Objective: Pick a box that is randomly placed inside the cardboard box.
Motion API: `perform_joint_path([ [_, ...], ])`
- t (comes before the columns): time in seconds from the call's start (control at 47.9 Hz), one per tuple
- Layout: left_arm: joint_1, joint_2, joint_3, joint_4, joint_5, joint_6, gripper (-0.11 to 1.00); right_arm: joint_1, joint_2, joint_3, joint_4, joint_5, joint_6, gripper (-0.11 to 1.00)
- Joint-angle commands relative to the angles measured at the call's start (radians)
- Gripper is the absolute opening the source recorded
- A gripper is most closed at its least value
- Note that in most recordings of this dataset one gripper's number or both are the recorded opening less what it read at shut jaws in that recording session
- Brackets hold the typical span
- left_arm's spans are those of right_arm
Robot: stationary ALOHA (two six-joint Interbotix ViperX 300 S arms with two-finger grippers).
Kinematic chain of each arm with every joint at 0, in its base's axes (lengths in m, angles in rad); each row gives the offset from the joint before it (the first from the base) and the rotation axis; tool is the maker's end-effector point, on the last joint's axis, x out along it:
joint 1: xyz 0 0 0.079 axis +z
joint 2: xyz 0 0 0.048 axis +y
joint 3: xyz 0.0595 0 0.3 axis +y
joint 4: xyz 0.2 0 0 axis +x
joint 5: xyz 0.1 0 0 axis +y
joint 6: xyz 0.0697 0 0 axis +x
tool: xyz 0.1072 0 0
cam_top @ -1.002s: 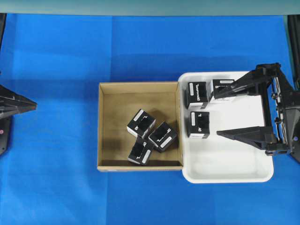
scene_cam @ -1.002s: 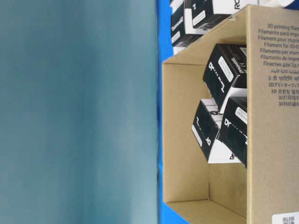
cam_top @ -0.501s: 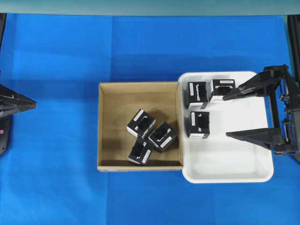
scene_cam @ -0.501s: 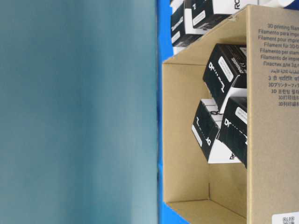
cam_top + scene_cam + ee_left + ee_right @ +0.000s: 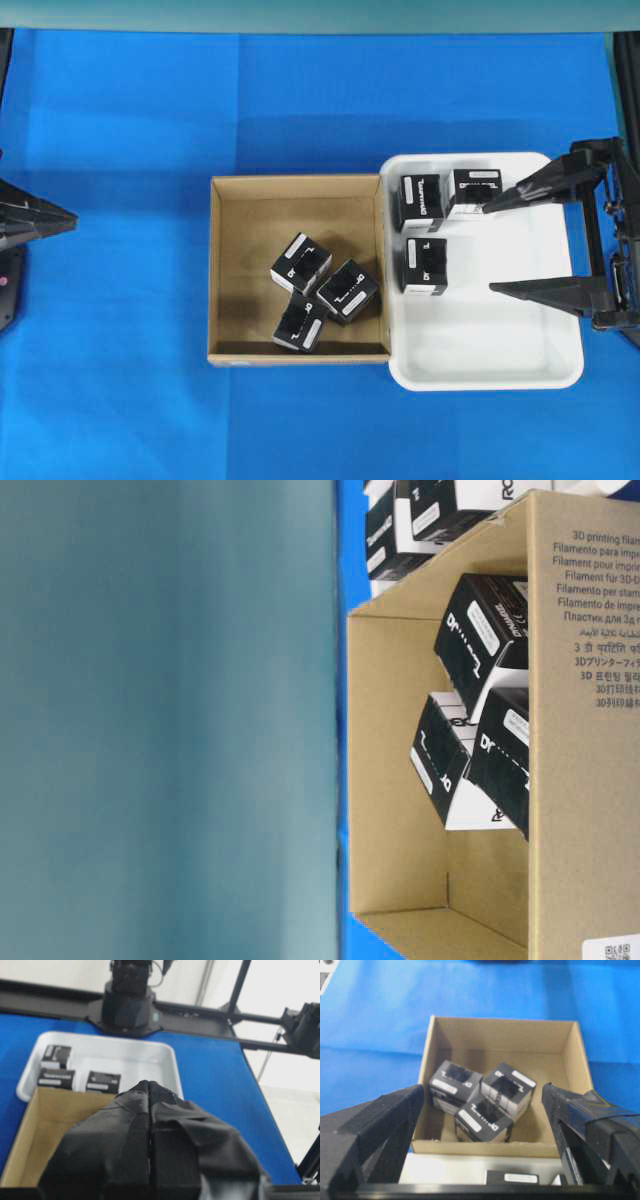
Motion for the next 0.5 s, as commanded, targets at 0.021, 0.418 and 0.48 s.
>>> perform_joint_path([
  [0.021,0.002,0.008,-0.015,0.003,-0.021,0.006,-0.07,-0.003,-0.003,-0.003,-0.002,-0.002,-0.002,1.0],
  [0.418,0.006,0.038,-0.005,0.003,-0.127,0.0,-0.07,-0.008,-0.009,0.023,0.0,-0.002,0.008,1.0],
  [0.48,0.006,0.038,-0.005,0.003,-0.124,0.0,-0.07,-0.008,-0.015,0.025,0.0,-0.002,0.006,1.0],
])
